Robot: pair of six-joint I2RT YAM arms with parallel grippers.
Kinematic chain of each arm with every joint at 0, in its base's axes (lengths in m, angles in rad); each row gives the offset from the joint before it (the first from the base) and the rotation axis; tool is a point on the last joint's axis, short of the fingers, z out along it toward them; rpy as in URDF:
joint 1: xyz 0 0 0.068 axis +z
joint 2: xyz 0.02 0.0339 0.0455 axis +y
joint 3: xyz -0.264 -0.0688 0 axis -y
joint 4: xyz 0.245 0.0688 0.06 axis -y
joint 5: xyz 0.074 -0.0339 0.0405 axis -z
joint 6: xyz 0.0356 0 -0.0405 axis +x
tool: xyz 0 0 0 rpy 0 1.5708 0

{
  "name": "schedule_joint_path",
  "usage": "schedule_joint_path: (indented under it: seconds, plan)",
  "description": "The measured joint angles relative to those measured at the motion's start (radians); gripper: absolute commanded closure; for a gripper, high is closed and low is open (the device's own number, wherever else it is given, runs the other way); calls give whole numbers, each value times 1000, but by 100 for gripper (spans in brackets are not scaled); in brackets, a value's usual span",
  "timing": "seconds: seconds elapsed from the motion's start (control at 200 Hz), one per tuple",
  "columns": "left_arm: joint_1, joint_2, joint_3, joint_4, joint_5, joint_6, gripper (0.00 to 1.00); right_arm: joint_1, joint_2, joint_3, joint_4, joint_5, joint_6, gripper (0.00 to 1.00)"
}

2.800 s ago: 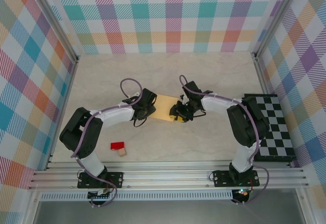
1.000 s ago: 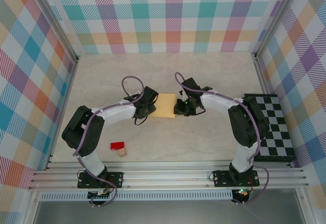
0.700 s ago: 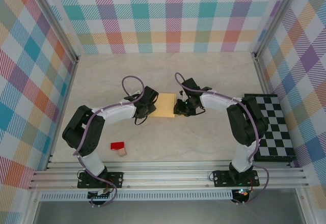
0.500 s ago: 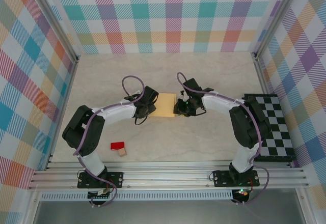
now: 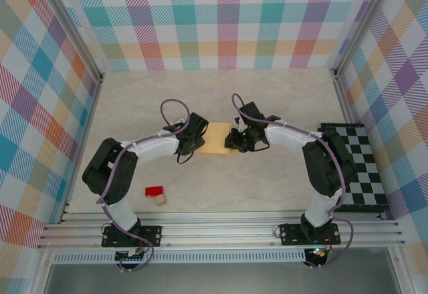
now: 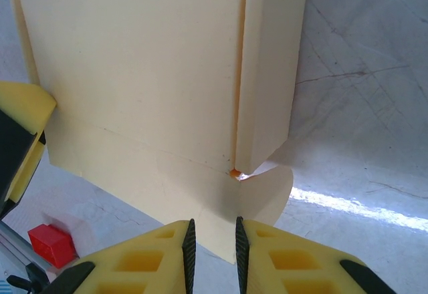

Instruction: Fold the paper box

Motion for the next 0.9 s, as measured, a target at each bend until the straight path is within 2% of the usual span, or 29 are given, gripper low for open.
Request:
schedule_joint_path:
  seconds: [0.9]
  plan:
    - [0,9,13,-10,-11,3,54,0,40,0,31,-21,-13,78]
